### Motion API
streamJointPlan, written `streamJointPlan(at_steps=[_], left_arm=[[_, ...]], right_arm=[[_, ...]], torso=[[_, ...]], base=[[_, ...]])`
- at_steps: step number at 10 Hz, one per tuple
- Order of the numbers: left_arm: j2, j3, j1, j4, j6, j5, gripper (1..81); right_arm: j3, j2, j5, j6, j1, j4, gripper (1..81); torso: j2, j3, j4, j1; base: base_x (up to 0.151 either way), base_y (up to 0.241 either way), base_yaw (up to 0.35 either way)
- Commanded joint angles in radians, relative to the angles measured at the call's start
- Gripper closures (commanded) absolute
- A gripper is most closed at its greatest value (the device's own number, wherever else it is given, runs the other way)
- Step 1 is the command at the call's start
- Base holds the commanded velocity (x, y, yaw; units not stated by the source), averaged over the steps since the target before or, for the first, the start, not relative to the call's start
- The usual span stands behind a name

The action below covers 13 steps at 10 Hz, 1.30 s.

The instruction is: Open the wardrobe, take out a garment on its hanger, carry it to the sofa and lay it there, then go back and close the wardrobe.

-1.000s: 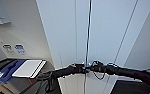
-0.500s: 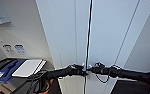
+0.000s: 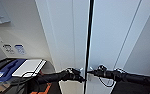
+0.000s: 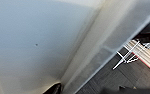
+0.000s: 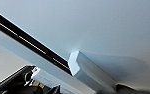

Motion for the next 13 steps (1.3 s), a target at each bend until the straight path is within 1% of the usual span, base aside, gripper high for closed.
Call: streamJointPlan(at_steps=[1,2,6,8,9,10,11,13], left_arm=[[-0.085,0.382,0.01,-0.034,-0.002,-0.109,1.0],[-0.147,0.446,0.033,-0.03,-0.002,-0.11,1.0],[-0.373,0.669,0.13,0.009,0.001,-0.113,1.0],[-0.497,0.772,0.185,0.047,0.001,-0.125,1.0],[-0.568,0.819,0.219,0.064,0.002,-0.154,1.0],[-0.642,0.854,0.248,0.084,0.001,-0.185,1.0],[-0.707,0.879,0.274,0.085,0.004,-0.22,1.0],[-0.826,0.928,0.345,0.087,0.01,-0.291,1.0]], right_arm=[[0.199,-0.032,0.058,0.01,0.081,0.023,1.0],[0.256,-0.061,0.058,0.005,0.061,0.007,1.0],[0.471,-0.226,0.062,0.005,-0.067,-0.105,1.0],[0.563,-0.322,0.065,0.004,-0.137,-0.166,1.0],[0.601,-0.389,0.099,0.005,-0.186,-0.193,1.0],[0.627,-0.458,0.168,0.005,-0.234,-0.216,1.0],[0.653,-0.529,0.222,0.005,-0.268,-0.235,1.0],[0.7,-0.65,0.306,0.005,-0.323,-0.267,1.0]], torso=[[0.0,0.0,0.0,0.0],[0.0,0.0,0.0,0.0],[0.0,0.0,0.0,0.001],[0.0,0.0,0.0,0.001],[0.0,0.0,0.0,0.001],[0.0,0.0,0.0,0.001],[0.0,0.0,0.0,0.001],[0.0,0.0,0.0,0.001]], base=[[0.0,0.0,0.0],[0.0,0.0,0.0],[0.0,0.0,0.0],[0.0,0.0,0.0],[0.0,0.0,0.0],[0.0,0.0,0.0],[0.0,0.0,0.0],[0.0,0.0,0.0]])
